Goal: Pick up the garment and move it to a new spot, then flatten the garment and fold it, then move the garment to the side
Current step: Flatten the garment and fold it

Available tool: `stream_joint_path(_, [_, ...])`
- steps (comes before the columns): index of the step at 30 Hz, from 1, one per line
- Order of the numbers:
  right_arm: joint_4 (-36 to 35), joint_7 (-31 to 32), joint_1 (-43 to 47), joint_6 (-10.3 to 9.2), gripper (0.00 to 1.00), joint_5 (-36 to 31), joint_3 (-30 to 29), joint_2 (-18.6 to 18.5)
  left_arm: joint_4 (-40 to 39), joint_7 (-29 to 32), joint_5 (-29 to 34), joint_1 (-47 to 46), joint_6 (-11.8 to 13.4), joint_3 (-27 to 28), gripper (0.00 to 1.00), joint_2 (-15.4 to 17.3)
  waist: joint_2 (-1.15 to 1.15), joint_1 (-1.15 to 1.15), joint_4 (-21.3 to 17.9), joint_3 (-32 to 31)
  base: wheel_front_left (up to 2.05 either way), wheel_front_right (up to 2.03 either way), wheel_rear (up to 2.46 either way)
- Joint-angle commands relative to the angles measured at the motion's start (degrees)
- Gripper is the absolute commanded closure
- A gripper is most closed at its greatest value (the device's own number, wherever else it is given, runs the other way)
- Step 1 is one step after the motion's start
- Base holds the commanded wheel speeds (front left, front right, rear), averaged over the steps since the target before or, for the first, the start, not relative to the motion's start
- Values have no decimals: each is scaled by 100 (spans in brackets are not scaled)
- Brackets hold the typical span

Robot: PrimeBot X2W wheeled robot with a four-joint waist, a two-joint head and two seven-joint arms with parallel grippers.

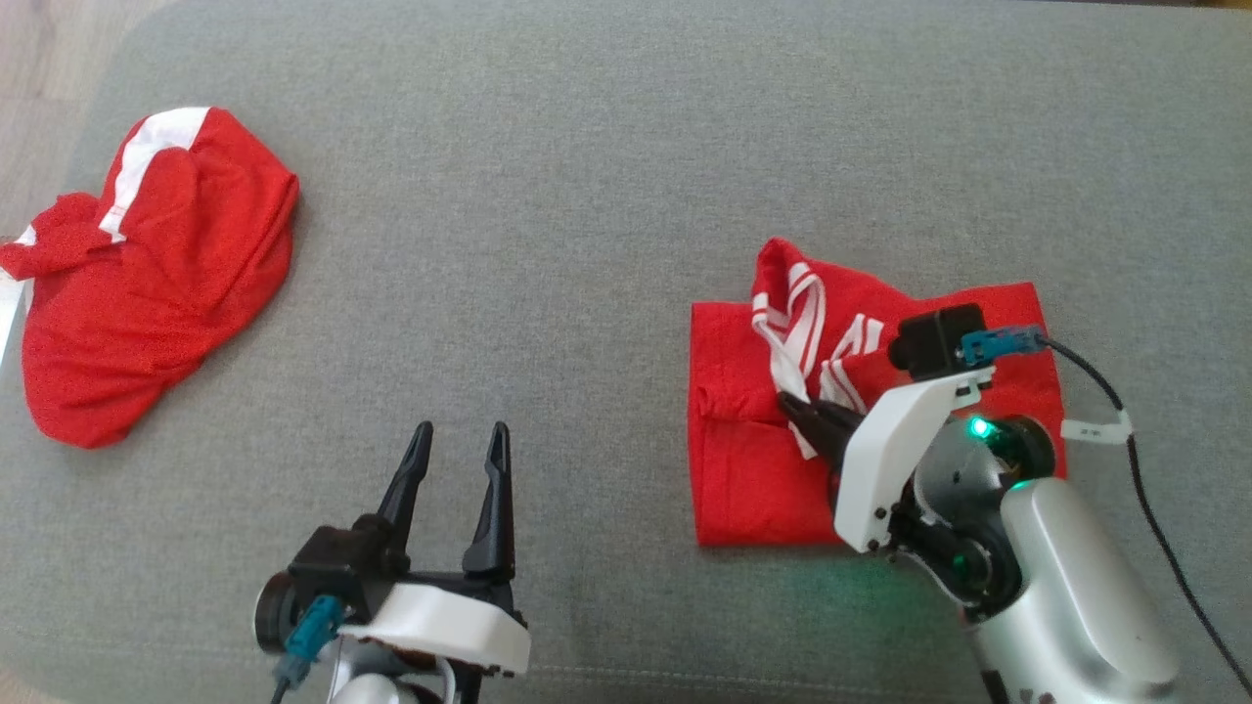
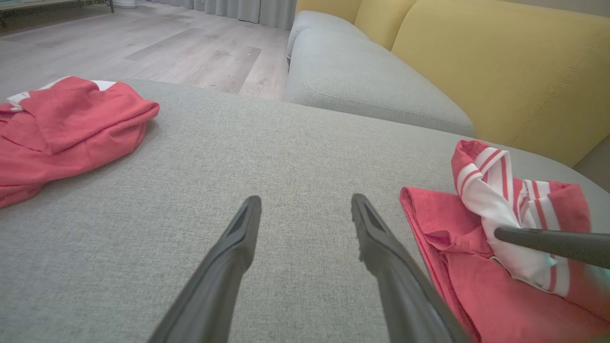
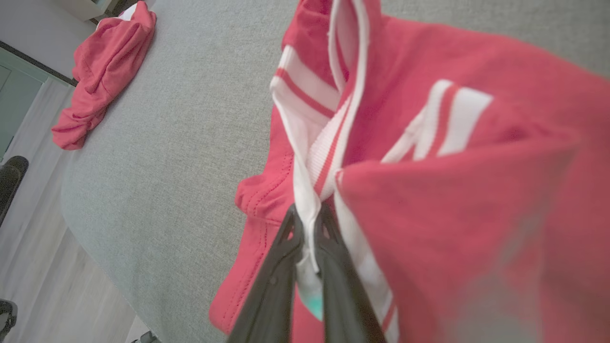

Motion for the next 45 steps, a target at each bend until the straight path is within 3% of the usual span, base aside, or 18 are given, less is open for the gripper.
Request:
stream_joint_path(1, [-177,-86,-253,-4,100,61,164,119,-142,-70,-50,-210,26,137,0,-32,0,0,3,-5,0,0,0])
stream_joint_path(5, [-84,-221,-271,-4,100,259,361,122,-93,-70,-56,-194,25,134,0,-32,0,0,17,-67,0,0,0])
stream_joint_path(6, [-71,-261,-261,-4,72,326,413,123,-83,-70,-60,-180,28,132,0,-32,0,0,19,-90,0,0,0])
stream_joint_path(7, [-76,-305,-251,-4,20,424,470,123,-76,-70,-64,-167,31,130,0,-32,0,0,19,-106,0,0,0])
stream_joint_path(8, [-83,-360,-239,-4,0,538,513,123,-72,-70,-68,-156,35,130,0,-32,0,0,16,-124,0,0,0])
stream_joint_path(16, [-385,-1495,-192,-4,0,1311,606,124,-35,-70,-53,-55,30,173,0,-32,0,0,-114,-335,0,0,0])
stream_joint_path(19, [-651,-2079,-127,-4,0,744,495,124,-56,-70,-21,-13,17,227,0,-32,0,0,-192,-427,0,0,0])
stream_joint_path(20, [-825,-2526,-46,-4,0,70,364,13,-80,-70,7,23,11,287,0,-32,0,0,-263,-487,0,0,0])
stream_joint_path(22, [-946,-2959,96,-4,0,-575,196,-155,-99,-70,42,76,-2,356,0,-32,0,0,-338,-557,0,0,0])
stream_joint_path(29, [-1034,-4120,945,-4,0,-1584,-867,-455,-14,-70,326,315,-207,586,0,-32,0,0,-488,-904,0,0,0])
stream_joint_path(37, [-672,-4983,1751,-4,0,-1999,-1680,-521,99,-70,472,466,-420,783,0,-32,0,0,-520,-1143,0,0,0])
stream_joint_path(43, [-180,-5195,1951,-4,0,-2060,-1727,-467,86,-70,428,550,-408,820,0,-32,0,0,-535,-1215,0,0,0])
stream_joint_path(44, [-130,-5185,1897,-4,4,-2030,-1646,-462,75,-70,422,552,-401,806,0,-32,0,0,-528,-1205,0,0,0])
stream_joint_path(45, [-79,-5147,1828,-4,51,-1980,-1512,-474,65,-70,419,548,-397,792,0,-32,0,0,-518,-1193,0,0,0])
